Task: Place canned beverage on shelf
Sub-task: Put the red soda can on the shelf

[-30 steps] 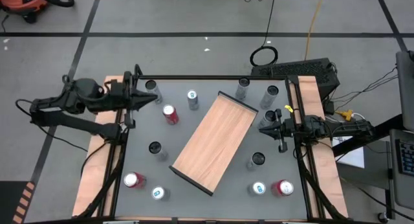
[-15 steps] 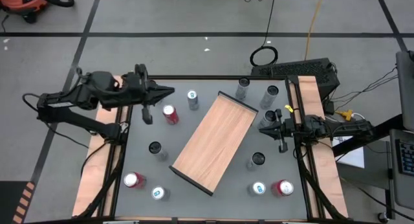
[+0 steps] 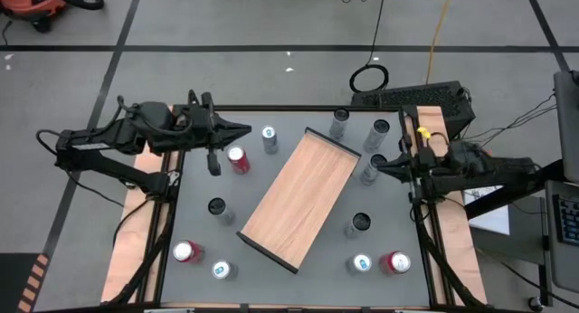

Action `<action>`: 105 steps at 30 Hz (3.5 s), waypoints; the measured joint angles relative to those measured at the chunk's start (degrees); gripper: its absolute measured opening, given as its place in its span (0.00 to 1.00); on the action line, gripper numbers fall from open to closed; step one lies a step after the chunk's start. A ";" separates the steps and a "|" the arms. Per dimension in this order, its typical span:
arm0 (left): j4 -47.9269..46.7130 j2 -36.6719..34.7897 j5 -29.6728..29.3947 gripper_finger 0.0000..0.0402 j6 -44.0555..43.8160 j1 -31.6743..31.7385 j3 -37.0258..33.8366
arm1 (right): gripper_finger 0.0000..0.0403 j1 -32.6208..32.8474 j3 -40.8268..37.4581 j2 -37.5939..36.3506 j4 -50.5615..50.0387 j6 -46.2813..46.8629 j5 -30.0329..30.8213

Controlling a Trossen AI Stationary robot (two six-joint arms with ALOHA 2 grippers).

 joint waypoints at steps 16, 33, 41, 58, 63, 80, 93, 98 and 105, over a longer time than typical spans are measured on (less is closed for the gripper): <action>-0.19 0.00 3.07 0.00 -0.11 0.00 0.00 | 0.00 0.00 42.32 31.68 -15.75 0.01 0.04; -3.82 0.00 3.73 0.00 -15.93 0.00 0.00 | 0.00 0.02 61.23 47.58 -25.00 8.53 4.20; -13.16 0.00 0.30 0.00 -28.79 0.01 0.00 | 0.00 -1.50 61.23 48.75 -28.50 14.99 5.81; -40.61 1.15 -3.39 0.08 -52.80 8.33 0.02 | 0.00 -2.32 61.23 49.03 -44.52 19.12 5.88; -42.69 2.83 -3.63 0.25 -52.57 11.65 0.04 | 0.00 -2.30 61.23 49.32 -45.42 18.88 6.00; -45.58 6.35 -2.04 0.49 -57.25 14.40 0.04 | 0.00 -2.29 61.12 49.65 -46.39 25.02 5.97; -53.72 16.43 1.12 0.92 -57.02 17.84 0.02 | 0.00 -2.27 61.10 51.32 -43.66 25.04 5.95; -55.40 20.37 4.75 0.95 -56.35 17.81 0.02 | 0.00 -2.10 61.06 52.41 -43.65 26.51 5.75; -56.67 23.53 5.97 0.95 -53.25 18.21 0.02 | 0.00 -2.08 61.06 53.01 -43.68 26.72 5.62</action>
